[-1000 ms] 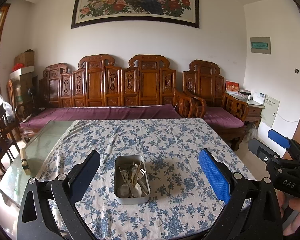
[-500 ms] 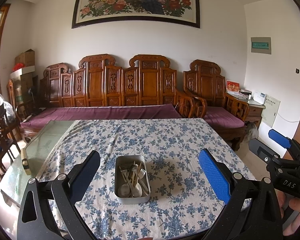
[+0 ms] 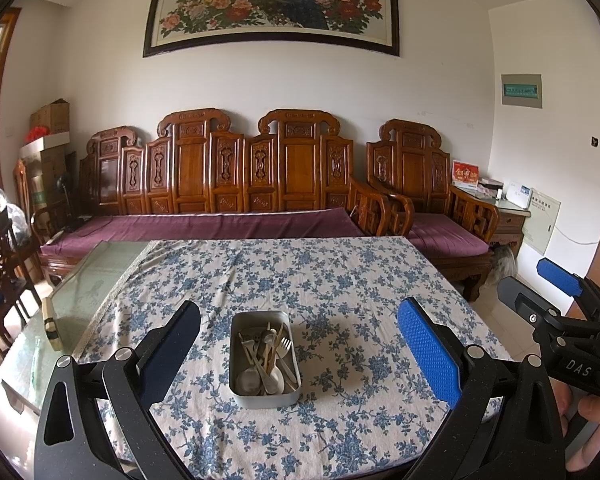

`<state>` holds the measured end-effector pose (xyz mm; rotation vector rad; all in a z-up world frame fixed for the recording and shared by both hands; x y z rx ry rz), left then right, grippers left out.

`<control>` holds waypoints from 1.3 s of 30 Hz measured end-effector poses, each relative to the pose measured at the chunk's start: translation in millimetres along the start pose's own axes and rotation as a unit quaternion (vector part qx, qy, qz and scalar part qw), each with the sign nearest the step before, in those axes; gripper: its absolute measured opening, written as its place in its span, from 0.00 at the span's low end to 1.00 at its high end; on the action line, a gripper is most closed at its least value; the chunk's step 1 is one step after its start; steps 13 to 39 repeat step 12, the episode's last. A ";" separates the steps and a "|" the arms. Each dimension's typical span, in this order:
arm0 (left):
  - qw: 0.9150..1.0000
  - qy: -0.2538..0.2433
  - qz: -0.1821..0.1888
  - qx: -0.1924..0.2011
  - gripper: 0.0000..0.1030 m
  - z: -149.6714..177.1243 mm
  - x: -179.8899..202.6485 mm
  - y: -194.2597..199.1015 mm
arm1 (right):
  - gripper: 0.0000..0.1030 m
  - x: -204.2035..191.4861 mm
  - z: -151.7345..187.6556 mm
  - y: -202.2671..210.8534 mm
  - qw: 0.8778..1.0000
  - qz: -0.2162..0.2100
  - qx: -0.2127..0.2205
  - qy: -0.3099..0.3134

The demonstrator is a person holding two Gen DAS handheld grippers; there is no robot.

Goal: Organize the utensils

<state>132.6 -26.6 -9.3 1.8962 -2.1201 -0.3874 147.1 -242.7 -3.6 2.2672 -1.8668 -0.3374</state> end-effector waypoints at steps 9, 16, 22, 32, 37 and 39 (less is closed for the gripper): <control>1.000 0.003 0.003 -0.001 0.93 0.2 2.4 -0.8 | 0.98 0.3 -0.8 0.7 1.000 0.000 0.002 0.000; 1.000 0.002 0.001 0.000 0.93 -0.5 1.9 -0.4 | 0.98 0.5 -1.3 0.8 1.000 0.000 0.002 0.001; 1.000 0.002 0.001 0.000 0.93 -0.5 1.9 -0.4 | 0.98 0.5 -1.3 0.8 1.000 0.000 0.002 0.001; 1.000 0.002 0.001 0.000 0.93 -0.5 1.9 -0.4 | 0.98 0.5 -1.3 0.8 1.000 0.000 0.002 0.001; 1.000 0.002 0.001 0.000 0.93 -0.5 1.9 -0.4 | 0.98 0.5 -1.3 0.8 1.000 0.000 0.002 0.001; 1.000 0.002 0.001 0.000 0.93 -0.5 1.9 -0.4 | 0.98 0.5 -1.3 0.8 1.000 0.000 0.002 0.001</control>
Point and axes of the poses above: each gripper's, at about its wrist camera, not at the fingertips, and y roughly against the way its jaws point, x to its right, z to its underside, the point moved 9 cm from there along -y, roughly the way its jaws point, and after that the axes turned 3 degrees about x, right-handed, at the moved point
